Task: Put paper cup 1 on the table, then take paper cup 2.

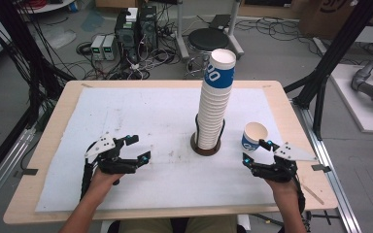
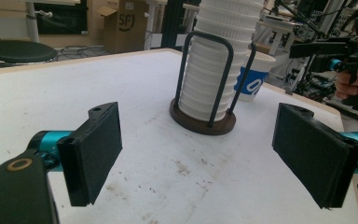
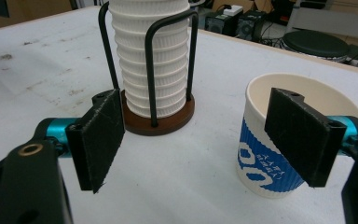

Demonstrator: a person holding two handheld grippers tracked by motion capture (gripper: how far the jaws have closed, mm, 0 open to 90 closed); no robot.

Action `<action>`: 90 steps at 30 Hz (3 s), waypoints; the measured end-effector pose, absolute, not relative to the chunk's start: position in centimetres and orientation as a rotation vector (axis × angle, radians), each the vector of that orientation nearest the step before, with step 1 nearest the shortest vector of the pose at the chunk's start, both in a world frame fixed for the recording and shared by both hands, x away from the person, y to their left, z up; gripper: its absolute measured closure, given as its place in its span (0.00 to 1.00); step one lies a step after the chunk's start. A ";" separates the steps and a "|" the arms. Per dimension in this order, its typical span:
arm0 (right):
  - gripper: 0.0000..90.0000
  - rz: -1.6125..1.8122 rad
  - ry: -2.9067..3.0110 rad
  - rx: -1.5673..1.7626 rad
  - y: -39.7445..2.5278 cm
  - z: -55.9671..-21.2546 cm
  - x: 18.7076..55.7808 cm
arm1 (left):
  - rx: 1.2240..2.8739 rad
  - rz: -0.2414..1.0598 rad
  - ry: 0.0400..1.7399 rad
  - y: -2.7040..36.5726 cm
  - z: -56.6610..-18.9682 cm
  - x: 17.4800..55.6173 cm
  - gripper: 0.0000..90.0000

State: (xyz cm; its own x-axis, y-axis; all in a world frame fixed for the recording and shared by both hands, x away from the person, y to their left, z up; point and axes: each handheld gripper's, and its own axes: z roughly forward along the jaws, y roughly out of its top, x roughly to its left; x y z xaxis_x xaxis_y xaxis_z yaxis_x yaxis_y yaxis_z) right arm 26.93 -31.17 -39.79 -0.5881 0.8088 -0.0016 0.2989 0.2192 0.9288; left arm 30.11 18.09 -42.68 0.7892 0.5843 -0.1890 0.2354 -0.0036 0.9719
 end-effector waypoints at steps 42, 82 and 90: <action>0.23 1.345 2.043 1.000 -30.7 -40.0 27.3 | 1.544 0.236 0.519 14.3 -34.4 34.0 0.18; 0.23 1.370 2.039 1.005 -31.6 -39.8 27.2 | 1.575 0.201 0.376 4.3 -22.2 40.2 0.18; 0.23 1.375 2.039 1.008 -31.6 -39.8 27.1 | 1.602 0.211 0.371 2.1 -20.4 41.1 0.18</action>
